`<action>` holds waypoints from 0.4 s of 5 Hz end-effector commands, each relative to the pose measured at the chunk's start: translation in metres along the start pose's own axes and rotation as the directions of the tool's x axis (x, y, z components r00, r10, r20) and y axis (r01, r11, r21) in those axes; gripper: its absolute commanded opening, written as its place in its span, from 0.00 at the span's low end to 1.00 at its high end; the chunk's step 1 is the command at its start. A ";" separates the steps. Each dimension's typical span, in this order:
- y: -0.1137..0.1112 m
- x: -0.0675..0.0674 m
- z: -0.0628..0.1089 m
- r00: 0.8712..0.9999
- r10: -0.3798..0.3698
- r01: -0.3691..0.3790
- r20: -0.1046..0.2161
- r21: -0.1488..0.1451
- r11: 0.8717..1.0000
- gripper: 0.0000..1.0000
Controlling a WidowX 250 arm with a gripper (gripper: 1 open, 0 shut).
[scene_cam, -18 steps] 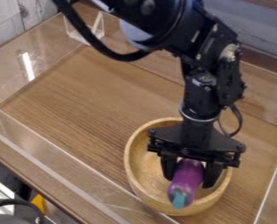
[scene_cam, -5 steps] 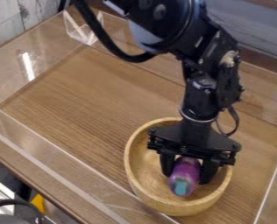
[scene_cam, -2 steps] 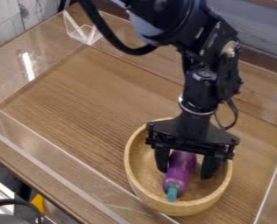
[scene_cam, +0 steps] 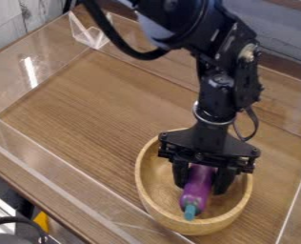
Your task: Put the purple eggplant in the brown bowl
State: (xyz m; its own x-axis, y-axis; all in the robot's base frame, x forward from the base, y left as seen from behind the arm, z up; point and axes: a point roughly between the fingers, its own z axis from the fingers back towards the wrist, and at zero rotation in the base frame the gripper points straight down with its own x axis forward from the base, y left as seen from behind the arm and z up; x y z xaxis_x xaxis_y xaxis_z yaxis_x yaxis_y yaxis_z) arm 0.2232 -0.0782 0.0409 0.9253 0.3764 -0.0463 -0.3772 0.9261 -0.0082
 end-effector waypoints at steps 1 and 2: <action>-0.003 0.002 0.008 1.000 -0.010 0.010 0.008 -0.013 1.000 1.00; -0.003 0.004 0.012 1.000 -0.015 0.015 0.006 -0.013 1.000 0.00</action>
State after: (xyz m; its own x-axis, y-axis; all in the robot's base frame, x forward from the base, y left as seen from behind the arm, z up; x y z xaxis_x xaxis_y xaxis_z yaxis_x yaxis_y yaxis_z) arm 0.2192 -0.0776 0.0415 0.9310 0.3562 -0.0796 -0.3566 0.9342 0.0099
